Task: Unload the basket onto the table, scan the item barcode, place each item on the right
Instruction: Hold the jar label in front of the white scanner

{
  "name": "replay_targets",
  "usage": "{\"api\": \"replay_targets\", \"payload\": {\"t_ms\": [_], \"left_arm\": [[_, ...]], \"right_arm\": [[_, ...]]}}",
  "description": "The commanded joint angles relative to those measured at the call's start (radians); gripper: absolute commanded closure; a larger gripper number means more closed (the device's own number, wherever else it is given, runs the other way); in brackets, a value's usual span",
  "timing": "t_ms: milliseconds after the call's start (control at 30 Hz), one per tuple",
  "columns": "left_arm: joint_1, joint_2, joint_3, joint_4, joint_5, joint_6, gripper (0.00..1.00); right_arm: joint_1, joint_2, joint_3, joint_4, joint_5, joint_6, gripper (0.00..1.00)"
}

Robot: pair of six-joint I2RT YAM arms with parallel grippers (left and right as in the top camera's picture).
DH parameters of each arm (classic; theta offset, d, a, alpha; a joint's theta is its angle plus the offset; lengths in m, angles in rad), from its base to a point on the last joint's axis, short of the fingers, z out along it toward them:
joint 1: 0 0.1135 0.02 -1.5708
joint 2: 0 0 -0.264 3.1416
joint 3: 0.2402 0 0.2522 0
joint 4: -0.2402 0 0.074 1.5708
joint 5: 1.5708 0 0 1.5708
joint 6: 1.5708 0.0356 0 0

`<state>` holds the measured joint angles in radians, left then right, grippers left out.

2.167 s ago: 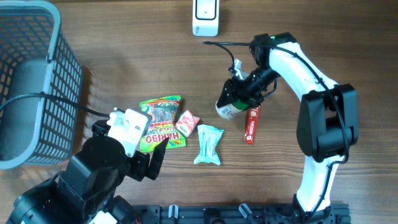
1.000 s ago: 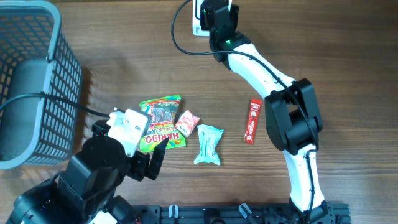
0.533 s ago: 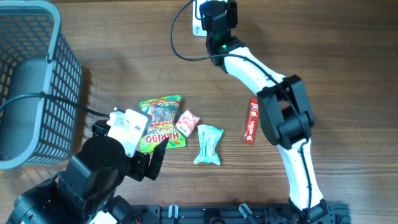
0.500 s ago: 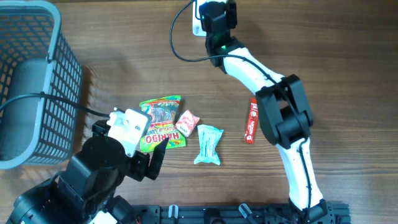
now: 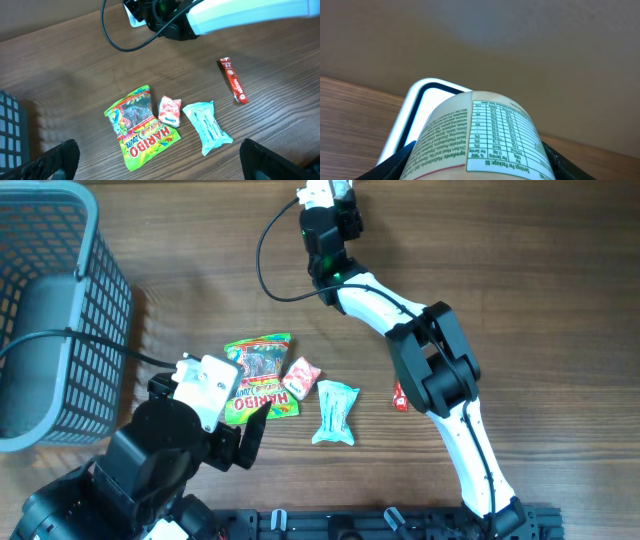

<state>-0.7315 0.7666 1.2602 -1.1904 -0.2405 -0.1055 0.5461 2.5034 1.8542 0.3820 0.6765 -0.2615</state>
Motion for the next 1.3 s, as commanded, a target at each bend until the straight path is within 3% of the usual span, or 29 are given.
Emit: {"api": "replay_targets", "payload": {"t_ms": [0,333,500,600,733,933,1033,1167,1267], "left_arm": [[0.003,-0.002,-0.002,-0.001,0.005,0.02,0.0],[0.003,-0.002,-0.002,-0.001,0.005,0.019,0.0],[0.003,-0.002,-0.002,-0.001,0.005,0.02,0.0],[0.003,-0.002,-0.002,-0.001,0.005,0.02,0.0],[0.003,-0.002,-0.002,-0.001,0.005,0.02,0.0],[0.003,-0.002,-0.002,-0.001,0.005,0.02,0.0],[0.003,-0.002,-0.002,-0.001,0.005,0.02,0.0],[0.003,-0.002,-0.002,-0.001,0.005,0.02,0.0],[0.003,-0.002,-0.002,-0.001,0.005,0.02,0.0]], "right_arm": [[-0.005,0.007,0.043,0.01,0.081,-0.026,0.47],[-0.003,-0.056,0.084,-0.116,0.323,-0.013,0.45],[-0.039,-0.126,0.084,-0.32,0.457,0.129,0.45],[-0.07,-0.166,0.084,-0.481,0.499,0.251,0.45],[-0.136,-0.23,0.084,-0.782,0.491,0.516,0.45],[-0.29,-0.261,0.084,-1.16,0.309,0.936,0.45],[-0.383,-0.261,0.082,-1.279,0.209,1.105,0.47],[-0.494,-0.261,0.082,-1.374,0.089,1.256,0.57],[-0.551,-0.261,0.082,-1.424,0.061,1.347,0.54]]}}
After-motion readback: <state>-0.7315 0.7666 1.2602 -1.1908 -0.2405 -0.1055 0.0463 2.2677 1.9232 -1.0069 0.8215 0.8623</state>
